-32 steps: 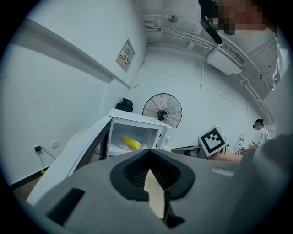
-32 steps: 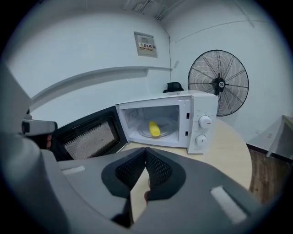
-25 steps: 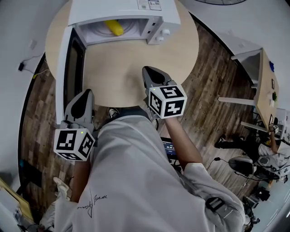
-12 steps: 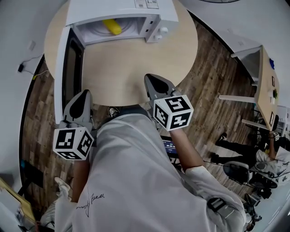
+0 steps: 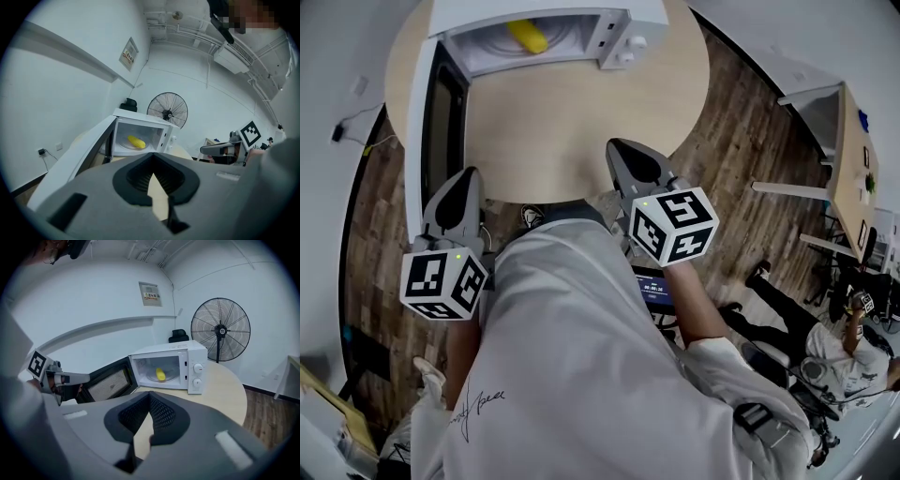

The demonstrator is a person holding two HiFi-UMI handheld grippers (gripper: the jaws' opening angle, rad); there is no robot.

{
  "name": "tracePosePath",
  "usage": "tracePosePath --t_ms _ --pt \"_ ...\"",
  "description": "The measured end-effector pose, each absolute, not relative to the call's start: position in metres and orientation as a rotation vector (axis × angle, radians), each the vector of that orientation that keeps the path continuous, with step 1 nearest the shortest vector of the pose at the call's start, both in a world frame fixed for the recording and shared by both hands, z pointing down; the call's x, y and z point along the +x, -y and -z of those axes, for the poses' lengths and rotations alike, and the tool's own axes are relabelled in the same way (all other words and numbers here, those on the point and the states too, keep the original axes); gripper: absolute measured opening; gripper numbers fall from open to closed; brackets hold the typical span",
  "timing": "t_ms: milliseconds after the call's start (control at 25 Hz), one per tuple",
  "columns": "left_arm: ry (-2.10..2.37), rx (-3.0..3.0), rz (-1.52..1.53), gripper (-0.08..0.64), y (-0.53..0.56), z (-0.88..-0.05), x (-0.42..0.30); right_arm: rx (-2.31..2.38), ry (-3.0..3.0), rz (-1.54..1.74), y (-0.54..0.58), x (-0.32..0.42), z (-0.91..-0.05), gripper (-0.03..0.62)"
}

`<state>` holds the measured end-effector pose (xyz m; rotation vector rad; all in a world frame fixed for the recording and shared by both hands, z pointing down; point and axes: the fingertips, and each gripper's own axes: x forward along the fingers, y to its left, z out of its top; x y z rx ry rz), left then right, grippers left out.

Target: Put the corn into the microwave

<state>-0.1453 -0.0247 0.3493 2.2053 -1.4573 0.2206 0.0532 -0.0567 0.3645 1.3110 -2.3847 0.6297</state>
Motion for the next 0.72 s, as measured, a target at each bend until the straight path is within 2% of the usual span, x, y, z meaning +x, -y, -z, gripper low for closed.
tracePosePath --t_ms 720 --pt "1.445 2.203 -0.212 -0.012 0.0244 -0.35 -0.1516 1.328 2.362 -0.587 0.0597 0.0491 -0.3578 0.011"
